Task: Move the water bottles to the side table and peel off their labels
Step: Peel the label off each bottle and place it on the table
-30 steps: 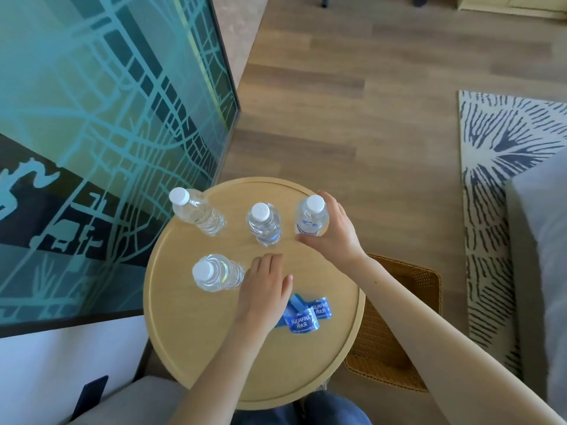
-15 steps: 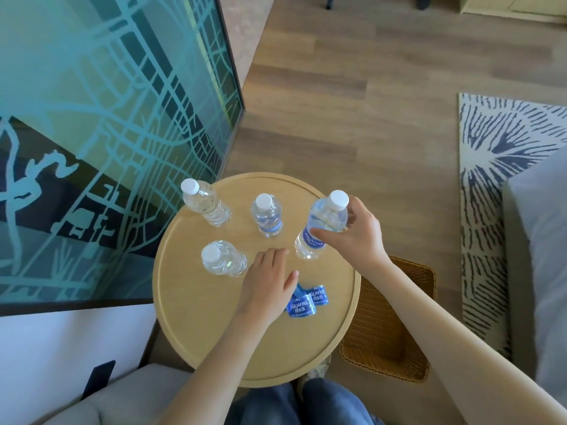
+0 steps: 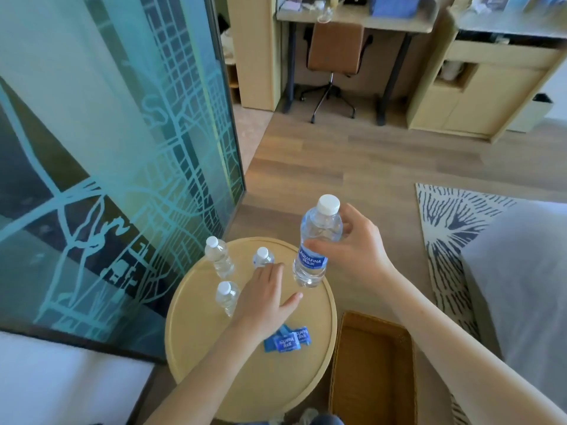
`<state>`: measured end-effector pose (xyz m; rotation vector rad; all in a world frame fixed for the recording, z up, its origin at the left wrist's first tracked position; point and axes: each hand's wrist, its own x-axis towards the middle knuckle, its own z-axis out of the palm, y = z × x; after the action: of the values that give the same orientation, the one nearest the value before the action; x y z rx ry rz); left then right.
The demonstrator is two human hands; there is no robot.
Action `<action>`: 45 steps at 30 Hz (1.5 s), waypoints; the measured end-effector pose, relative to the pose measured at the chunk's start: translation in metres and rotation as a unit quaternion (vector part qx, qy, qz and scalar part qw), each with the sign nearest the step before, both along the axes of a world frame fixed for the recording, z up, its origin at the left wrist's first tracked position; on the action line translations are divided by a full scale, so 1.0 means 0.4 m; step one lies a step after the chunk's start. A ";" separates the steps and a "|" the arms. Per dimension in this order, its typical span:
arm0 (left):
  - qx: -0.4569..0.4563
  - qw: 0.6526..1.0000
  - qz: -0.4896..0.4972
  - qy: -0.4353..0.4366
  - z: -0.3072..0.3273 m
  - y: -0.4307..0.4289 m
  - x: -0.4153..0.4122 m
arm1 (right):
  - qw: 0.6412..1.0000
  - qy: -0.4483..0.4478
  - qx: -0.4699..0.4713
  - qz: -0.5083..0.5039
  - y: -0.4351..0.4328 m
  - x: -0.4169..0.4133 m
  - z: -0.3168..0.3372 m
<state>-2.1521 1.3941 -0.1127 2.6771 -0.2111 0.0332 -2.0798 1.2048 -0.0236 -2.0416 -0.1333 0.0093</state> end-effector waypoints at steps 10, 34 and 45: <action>-0.185 0.981 0.016 -0.060 0.164 -0.026 -0.017 | 0.996 -0.053 0.047 0.052 0.013 -0.037 0.236; -0.286 0.955 0.045 -0.058 0.291 -0.077 -0.010 | 0.988 -0.044 0.143 0.041 -0.028 -0.021 0.309; -0.403 0.907 -0.056 0.113 0.372 -0.007 0.040 | 0.968 -0.077 0.171 0.164 -0.096 0.016 0.387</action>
<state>-2.1360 1.3913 0.0360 1.8188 -0.2165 -0.1856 -2.0733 1.1663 0.1314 -1.6541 -0.5343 0.0325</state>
